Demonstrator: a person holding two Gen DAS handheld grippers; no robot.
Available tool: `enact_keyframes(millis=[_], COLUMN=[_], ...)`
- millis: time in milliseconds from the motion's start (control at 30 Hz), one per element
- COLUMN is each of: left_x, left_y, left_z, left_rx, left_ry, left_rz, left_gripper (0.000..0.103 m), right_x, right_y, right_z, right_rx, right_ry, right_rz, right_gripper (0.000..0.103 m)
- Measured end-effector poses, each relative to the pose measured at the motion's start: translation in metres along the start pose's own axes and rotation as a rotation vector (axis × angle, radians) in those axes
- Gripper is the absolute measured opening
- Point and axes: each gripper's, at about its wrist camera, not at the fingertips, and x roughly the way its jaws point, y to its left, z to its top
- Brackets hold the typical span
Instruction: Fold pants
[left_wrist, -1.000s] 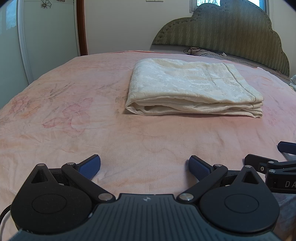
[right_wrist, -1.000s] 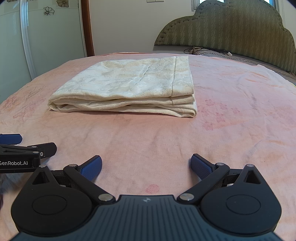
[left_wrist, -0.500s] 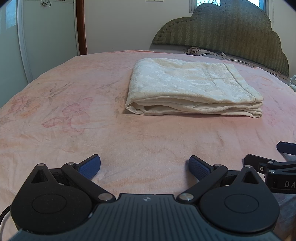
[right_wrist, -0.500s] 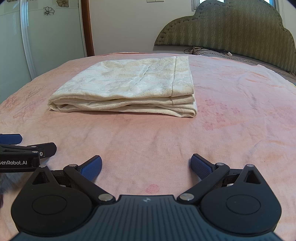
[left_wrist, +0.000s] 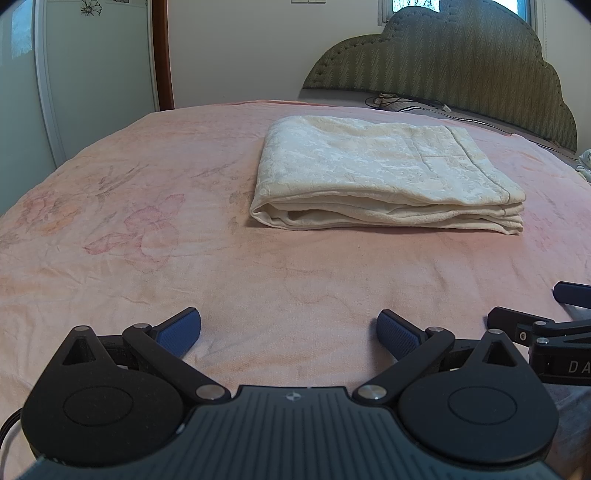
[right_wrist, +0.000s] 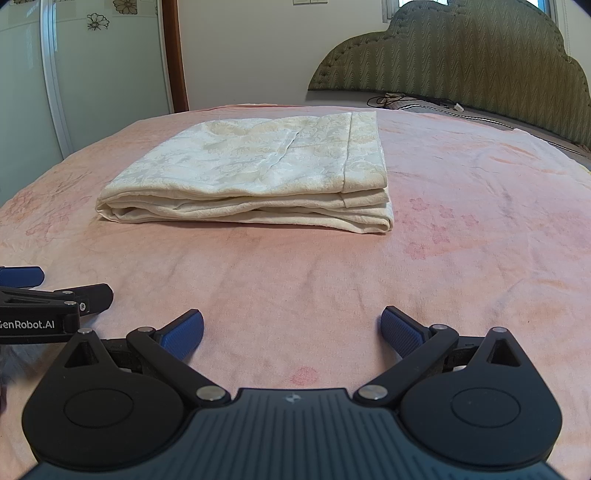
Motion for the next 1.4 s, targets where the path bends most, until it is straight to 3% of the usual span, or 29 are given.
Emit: enact_keyframes(millis=[333, 1400], left_x=[0.0, -0.0001], left_y=[-0.0001, 0.0], left_z=[-0.0001, -0.0002], left_rx=[0.0, 0.0], left_ry=[0.0, 0.0], left_rz=[0.0, 0.0], left_gripper=[0.103, 0.103], right_x=[-0.0048, -0.0021], right_y=[-0.0053, -0.0033], right_z=[-0.0009, -0.0012], right_rx=[0.044, 0.021], right_ry=[-0.03, -0.004], right_rz=[-0.013, -0.019], right_gripper=[0.103, 0.103])
